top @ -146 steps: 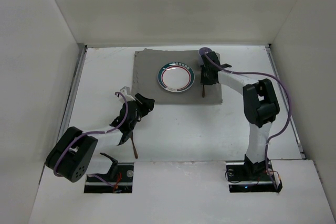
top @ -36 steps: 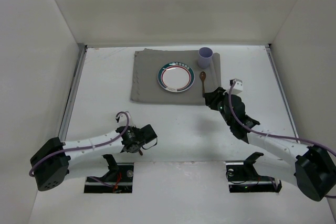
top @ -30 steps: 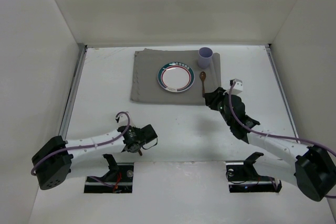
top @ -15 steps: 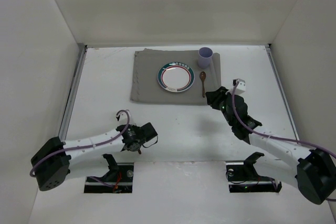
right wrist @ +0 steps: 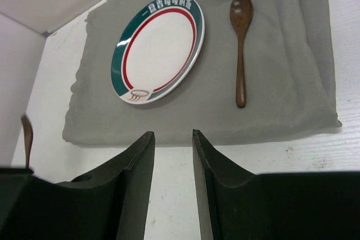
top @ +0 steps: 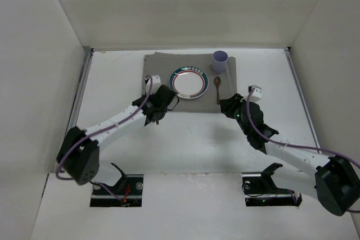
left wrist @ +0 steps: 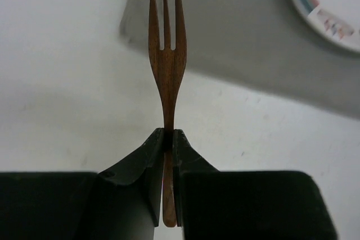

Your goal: Set the dinner table for one person

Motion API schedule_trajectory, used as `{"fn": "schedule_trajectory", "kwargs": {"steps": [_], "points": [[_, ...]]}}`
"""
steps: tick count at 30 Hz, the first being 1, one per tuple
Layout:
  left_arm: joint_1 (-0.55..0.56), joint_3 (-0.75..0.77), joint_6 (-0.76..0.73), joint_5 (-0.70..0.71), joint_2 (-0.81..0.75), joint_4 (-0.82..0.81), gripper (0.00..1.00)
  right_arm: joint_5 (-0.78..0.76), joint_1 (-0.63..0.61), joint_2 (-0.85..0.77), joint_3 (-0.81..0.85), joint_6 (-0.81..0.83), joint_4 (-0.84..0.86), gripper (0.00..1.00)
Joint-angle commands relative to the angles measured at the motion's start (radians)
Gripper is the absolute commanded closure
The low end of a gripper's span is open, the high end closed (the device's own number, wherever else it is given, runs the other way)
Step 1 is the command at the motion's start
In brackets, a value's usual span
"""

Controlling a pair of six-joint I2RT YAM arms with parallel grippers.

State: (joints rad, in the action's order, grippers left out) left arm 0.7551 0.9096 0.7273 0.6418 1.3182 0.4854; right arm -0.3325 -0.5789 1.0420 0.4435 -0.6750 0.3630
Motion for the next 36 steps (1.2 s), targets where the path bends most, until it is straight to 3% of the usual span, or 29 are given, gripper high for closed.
{"fn": "schedule_trajectory", "kwargs": {"steps": [1, 5, 9, 15, 36], "points": [[-0.105, 0.173, -0.362, -0.124, 0.169, -0.195, 0.98, 0.007, -0.006, 0.042, 0.004, -0.020, 0.077, 0.61], [-0.216, 0.438, -0.517, -0.264, 0.462, -0.153, 0.97, 0.009, -0.012, 0.056, 0.009, -0.021, 0.080, 0.62], [-0.236, 0.590, -0.618, -0.269, 0.637, -0.090, 0.97, -0.003, -0.011, 0.009, -0.008, -0.021, 0.077, 0.61], [-0.285, 0.647, -0.664, -0.317, 0.693, -0.084, 0.96, -0.013, -0.014, -0.033, -0.017, -0.020, 0.074, 0.61], [-0.320, 0.675, -0.690, -0.350, 0.782, -0.103, 0.94, -0.016, -0.017, 0.050, 0.004, -0.009, 0.079, 0.61]]}}
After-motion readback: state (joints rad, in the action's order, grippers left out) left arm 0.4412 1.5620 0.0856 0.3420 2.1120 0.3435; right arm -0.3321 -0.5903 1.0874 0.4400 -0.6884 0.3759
